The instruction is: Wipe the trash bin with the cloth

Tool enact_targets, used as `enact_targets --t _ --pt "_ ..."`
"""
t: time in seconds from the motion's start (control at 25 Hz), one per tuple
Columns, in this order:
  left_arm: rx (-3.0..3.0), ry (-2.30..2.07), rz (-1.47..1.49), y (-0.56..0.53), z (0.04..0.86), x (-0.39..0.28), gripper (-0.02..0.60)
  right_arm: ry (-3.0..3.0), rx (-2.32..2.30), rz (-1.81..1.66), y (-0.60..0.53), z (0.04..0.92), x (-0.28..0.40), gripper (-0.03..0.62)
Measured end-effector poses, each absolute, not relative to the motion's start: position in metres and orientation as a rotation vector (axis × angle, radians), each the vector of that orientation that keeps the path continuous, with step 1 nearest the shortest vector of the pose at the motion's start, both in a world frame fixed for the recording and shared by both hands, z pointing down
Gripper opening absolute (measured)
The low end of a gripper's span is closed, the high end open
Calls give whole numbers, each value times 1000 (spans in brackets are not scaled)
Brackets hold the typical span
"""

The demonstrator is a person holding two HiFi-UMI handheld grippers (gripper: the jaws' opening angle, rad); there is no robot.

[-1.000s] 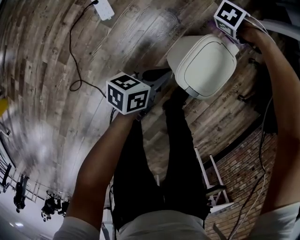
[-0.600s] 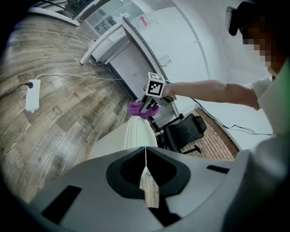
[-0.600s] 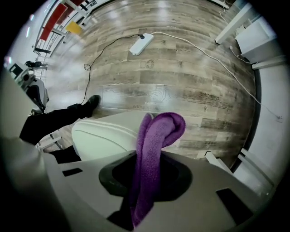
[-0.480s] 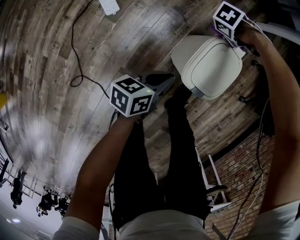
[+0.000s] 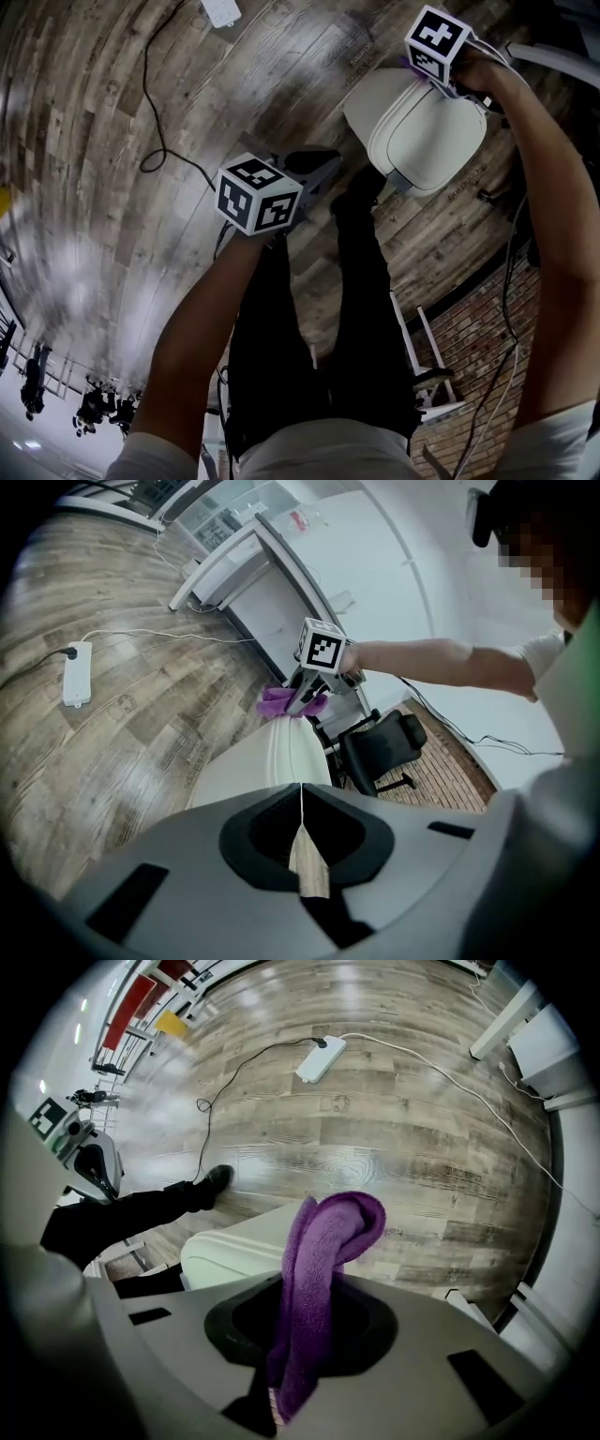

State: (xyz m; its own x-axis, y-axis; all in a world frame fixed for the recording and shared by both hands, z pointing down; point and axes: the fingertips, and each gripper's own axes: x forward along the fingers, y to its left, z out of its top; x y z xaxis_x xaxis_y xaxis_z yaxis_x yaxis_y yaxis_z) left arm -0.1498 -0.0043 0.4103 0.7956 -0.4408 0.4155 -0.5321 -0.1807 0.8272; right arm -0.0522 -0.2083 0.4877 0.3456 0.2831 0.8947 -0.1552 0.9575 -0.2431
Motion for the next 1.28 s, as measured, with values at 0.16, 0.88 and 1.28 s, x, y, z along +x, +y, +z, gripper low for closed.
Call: enact_targets --t 0.16,0.88,1.28 --pt "1808 -746 99 6 411 -153 5 -1201 -142 304 -187 487 -63 75" --pt "1755 -758 60 42 411 -180 5 -1218 -211 368 -96 489 -90 75" --pt "1720 -760 63 61 410 -190 5 -1245 -260 463 -28 492 -102 75"
